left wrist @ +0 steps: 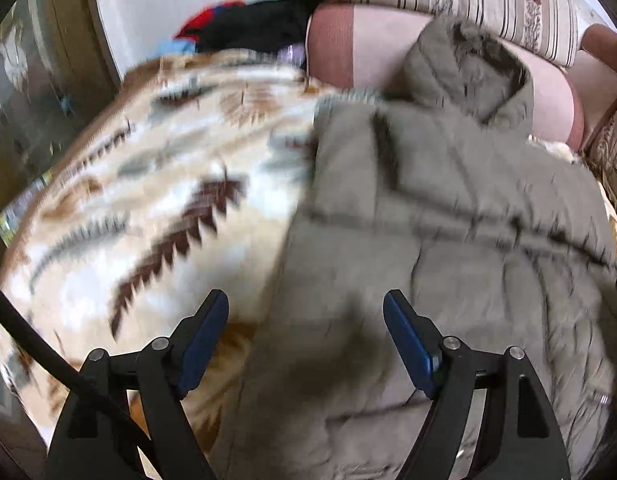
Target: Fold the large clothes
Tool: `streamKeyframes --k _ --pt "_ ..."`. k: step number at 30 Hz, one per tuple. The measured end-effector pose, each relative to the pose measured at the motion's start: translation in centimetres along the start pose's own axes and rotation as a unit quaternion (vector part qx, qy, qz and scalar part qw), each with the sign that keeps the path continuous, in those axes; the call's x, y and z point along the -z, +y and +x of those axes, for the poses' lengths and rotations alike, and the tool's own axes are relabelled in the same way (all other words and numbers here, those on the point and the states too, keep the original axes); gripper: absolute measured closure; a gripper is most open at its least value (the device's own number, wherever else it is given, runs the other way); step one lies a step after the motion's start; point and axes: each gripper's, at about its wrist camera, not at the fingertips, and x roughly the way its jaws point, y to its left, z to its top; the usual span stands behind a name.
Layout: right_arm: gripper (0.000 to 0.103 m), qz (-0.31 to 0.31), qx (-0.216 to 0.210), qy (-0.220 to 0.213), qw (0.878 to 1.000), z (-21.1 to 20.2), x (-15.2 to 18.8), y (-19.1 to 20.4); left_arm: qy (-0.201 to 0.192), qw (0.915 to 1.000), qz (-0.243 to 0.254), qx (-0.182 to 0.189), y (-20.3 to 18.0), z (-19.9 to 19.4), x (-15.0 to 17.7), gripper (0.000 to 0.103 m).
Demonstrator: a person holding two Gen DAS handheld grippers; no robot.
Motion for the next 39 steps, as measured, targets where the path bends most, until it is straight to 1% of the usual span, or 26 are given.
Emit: streamKeyframes --k 2,5,6,8,9,10,11,12,13,14,15,17,18,19,20,22,25,27,29,32,33,34,35,37,39 --pt "0.018 -0.003 0.009 0.002 1.0 -0.2 0.0 0.1 0.009 0.9999 -0.006 0.009 0.7 0.7 1.0 0.024" --pt "0.018 -0.003 0.038 0.009 0.999 0.2 -0.4 -0.3 0.017 0.9995 -0.008 0.024 1.4 1.7 2.3 0.024" --pt "0.017 0.002 0.051 0.017 0.999 0.6 -0.5 -0.7 0.019 0.9994 -0.008 0.027 1.6 1.8 2.5 0.024" --pt "0.017 0.017 0.061 0.04 0.997 1.6 -0.5 -1.6 0.023 0.9987 -0.013 0.044 2.0 2.0 2.7 0.024" --pt "0.017 0.026 0.059 0.05 0.997 1.9 -0.4 -2.1 0.027 0.9978 -0.018 0.058 2.4 2.1 2.8 0.024" --pt "0.017 0.038 0.047 0.065 0.996 2.3 -0.2 -2.6 0.033 0.9971 -0.019 0.065 2.4 2.2 3.1 0.024" --pt "0.017 0.048 0.025 0.083 0.995 2.6 0.0 -2.9 0.043 0.9957 -0.018 0.08 2.6 2.6 3.3 0.024" --pt "0.017 0.064 -0.016 0.11 0.992 3.0 0.4 -3.3 0.049 0.9943 -0.019 0.093 2.6 2.8 3.5 0.025" --pt "0.02 0.073 -0.041 0.122 0.989 3.1 0.8 -3.5 0.054 0.9929 -0.018 0.105 2.6 3.1 3.8 0.026" --pt "0.028 0.074 -0.048 0.122 0.989 2.9 1.0 -3.6 0.054 0.9925 -0.016 0.109 2.5 3.2 4.2 0.029" --pt "0.036 0.064 -0.045 0.12 0.99 2.6 1.2 -3.6 0.053 0.9925 -0.011 0.11 2.2 3.3 4.6 0.031" --pt "0.065 0.054 -0.066 0.129 0.988 2.2 1.4 -3.8 0.045 0.9931 -0.007 0.108 1.9 3.1 5.0 0.033" --pt "0.071 0.057 -0.076 0.129 0.987 1.9 1.3 -4.3 0.042 0.9931 -0.008 0.109 1.7 2.9 5.2 0.033" --pt "0.081 0.061 -0.081 0.13 0.986 1.8 1.2 -4.7 0.041 0.993 -0.01 0.11 1.5 2.9 5.3 0.034" --pt "0.085 0.066 -0.08 0.132 0.986 1.7 1.1 -5.1 0.04 0.9927 -0.015 0.113 1.5 2.8 5.5 0.034" --pt "0.087 0.062 -0.069 0.135 0.986 1.8 0.8 -5.2 0.037 0.9926 -0.019 0.114 1.3 2.7 5.6 0.034" --pt "0.087 0.039 -0.034 0.139 0.989 2.5 0.5 -4.4 0.028 0.9937 -0.018 0.107 0.7 2.2 6.1 0.034" --pt "0.086 0.032 -0.013 0.143 0.989 2.9 0.3 -3.9 0.023 0.9952 -0.012 0.094 0.4 1.9 6.2 0.034" --pt "0.073 0.03 0.008 0.139 0.99 2.7 0.0 -3.8 0.021 0.9962 -0.004 0.084 0.3 0.9 6.0 0.034" --pt "0.064 -0.001 0.059 0.113 0.992 0.0 -0.7 -2.8 -0.009 0.9968 -0.004 0.079 0.3 -1.7 5.0 0.033" --pt "0.063 -0.005 0.064 0.103 0.993 -1.0 -1.1 -2.4 -0.022 0.9963 -0.009 0.082 0.3 -2.7 4.3 0.033" --pt "0.057 -0.004 0.053 0.094 0.994 -2.2 -1.6 -2.0 -0.028 0.9959 -0.012 0.085 0.2 -3.1 3.7 0.033" --pt "0.048 0.0 0.035 0.087 0.996 -3.2 -2.2 -1.5 -0.036 0.9951 -0.019 0.09 0.0 -3.5 2.9 0.033" --pt "0.042 0.001 0.019 0.071 0.997 -4.7 -3.5 0.1 -0.049 0.9937 -0.024 0.098 -0.4 -3.8 1.5 0.033" --pt "0.041 -0.011 0.005 0.064 0.998 -5.3 -5.2 2.5 -0.066 0.9923 -0.026 0.101 -1.0 -3.7 0.3 0.032"
